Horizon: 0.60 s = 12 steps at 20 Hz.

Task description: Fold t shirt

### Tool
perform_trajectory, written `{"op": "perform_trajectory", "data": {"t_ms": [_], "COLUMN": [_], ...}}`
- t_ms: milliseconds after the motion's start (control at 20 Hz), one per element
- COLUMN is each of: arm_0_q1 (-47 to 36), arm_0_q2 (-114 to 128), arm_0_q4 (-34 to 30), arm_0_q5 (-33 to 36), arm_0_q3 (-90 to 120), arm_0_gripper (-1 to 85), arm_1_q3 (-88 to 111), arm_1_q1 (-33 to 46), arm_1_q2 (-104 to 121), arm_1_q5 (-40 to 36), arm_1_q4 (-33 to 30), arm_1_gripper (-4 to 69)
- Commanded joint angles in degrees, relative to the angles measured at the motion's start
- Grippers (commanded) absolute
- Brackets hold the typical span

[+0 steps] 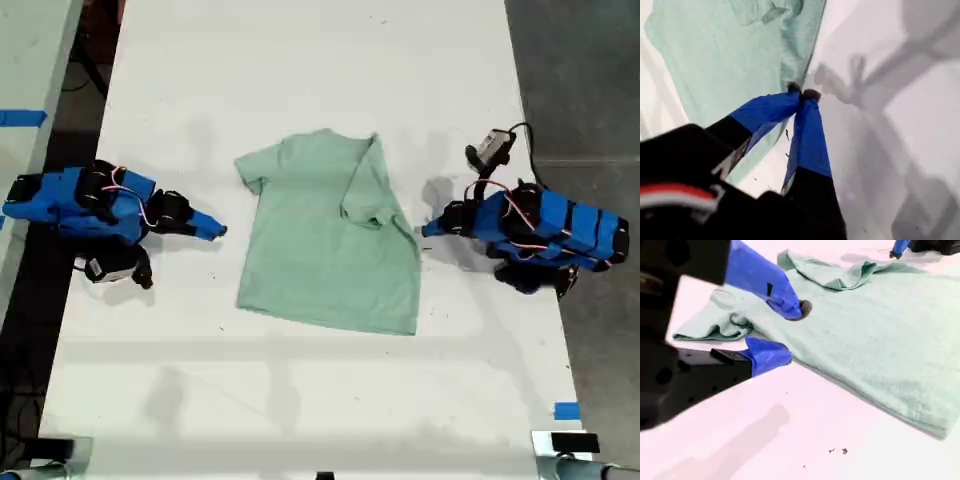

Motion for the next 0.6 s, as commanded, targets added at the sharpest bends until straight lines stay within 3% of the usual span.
{"op": "perform_trajectory", "data": {"t_ms": [0,200,400,450,550], "arm_0_q1": [-3.34,-1.58,-17.14,-23.03,-33.22], "arm_0_q2": [0.44,-1.23,-38.23,-49.66,-69.08], "arm_0_q4": [-4.13,-6.42,8.17,13.45,16.17], "arm_0_q5": [-5.71,-1.05,8.53,13.18,25.66], "arm_0_q3": [-1.76,-17.4,-49.39,-58.89,-71.81], "arm_0_gripper": [0.0,-0.1,-0.1,-0.1,3.0], "arm_1_q3": [2.55,2.55,2.55,2.55,2.55], "arm_1_q1": [-1.76,-1.58,-1.67,-1.76,-1.85], "arm_1_q2": [0.88,0.88,0.88,0.88,0.88], "arm_1_q5": [1.85,1.76,1.76,1.76,1.67], "arm_1_q4": [0.18,0.18,0.18,0.18,0.18], "arm_1_gripper": [1.2,1.2,1.2,1.2,1.2]}}
